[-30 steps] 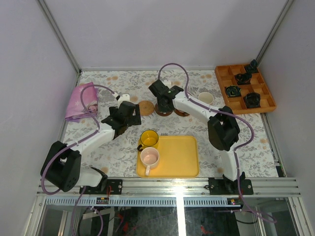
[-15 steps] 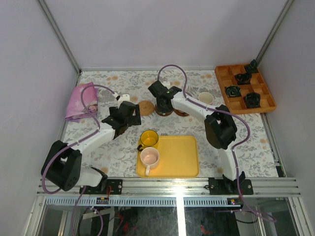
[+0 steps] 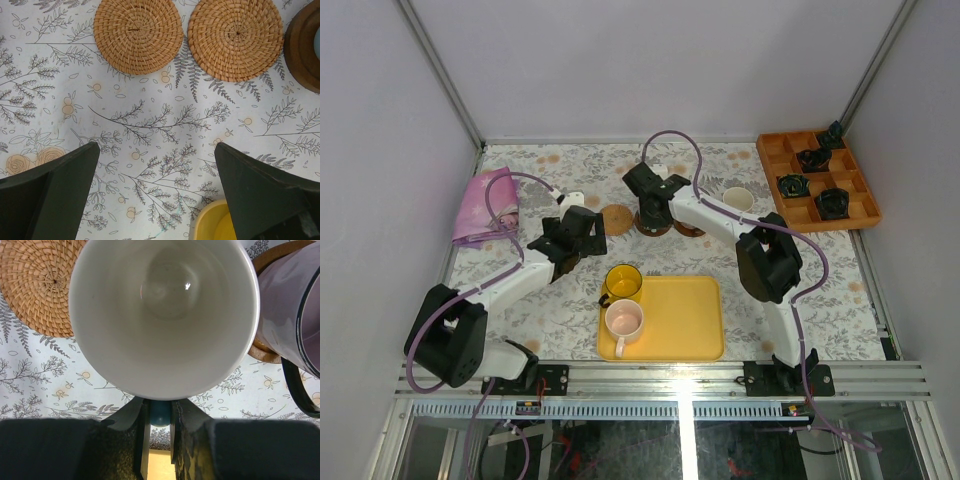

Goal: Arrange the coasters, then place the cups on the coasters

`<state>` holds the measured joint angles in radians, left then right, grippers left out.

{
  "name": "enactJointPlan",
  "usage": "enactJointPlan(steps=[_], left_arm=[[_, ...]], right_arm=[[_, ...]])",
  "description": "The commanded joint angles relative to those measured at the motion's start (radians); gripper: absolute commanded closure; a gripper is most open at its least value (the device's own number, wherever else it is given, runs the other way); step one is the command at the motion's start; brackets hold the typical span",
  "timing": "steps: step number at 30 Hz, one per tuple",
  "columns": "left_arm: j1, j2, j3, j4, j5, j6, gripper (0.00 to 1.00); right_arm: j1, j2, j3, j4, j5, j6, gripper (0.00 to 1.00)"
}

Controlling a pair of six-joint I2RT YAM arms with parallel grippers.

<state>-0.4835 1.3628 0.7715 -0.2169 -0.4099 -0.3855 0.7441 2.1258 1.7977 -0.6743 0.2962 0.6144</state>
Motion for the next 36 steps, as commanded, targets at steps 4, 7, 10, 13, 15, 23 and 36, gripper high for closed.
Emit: enactJointPlan(steps=[4, 7, 10, 13, 15, 23, 36], left_arm=[[0.005, 0.009, 0.026, 0.035, -0.017, 0.017, 0.01], [0.005, 0.007, 0.025, 0.034, -0.017, 0.017, 0.01], [0.005, 0.005, 0.024, 0.035, -0.019, 0.017, 0.01], [0.005, 0.004, 0.023, 0.037, -0.019, 0.016, 0.01], [0.005, 0.002, 0.024, 0.037, -0.018, 0.015, 0.01], [0.005, -0.004, 0.02, 0.039, -0.017, 0.015, 0.01], [0.005, -0.003, 0.02, 0.039, -0.014, 0.011, 0.01]], right_arm=[[-0.013, -0.033, 0.029, 0.069, 0.018, 0.024, 0.7], [-0.013, -0.039, 0.019, 0.074, 0.001, 0.027, 0.58], [-0.013, -0.047, 0.007, 0.078, -0.015, 0.028, 0.53], [-0.013, -0.052, -0.002, 0.079, -0.022, 0.03, 0.53], [-0.013, -0.057, -0.008, 0.078, -0.025, 0.033, 0.53], [-0.013, -0.078, -0.038, 0.076, -0.016, 0.037, 0.54], [-0.013, -0.106, -0.075, 0.087, -0.004, 0.045, 0.58]])
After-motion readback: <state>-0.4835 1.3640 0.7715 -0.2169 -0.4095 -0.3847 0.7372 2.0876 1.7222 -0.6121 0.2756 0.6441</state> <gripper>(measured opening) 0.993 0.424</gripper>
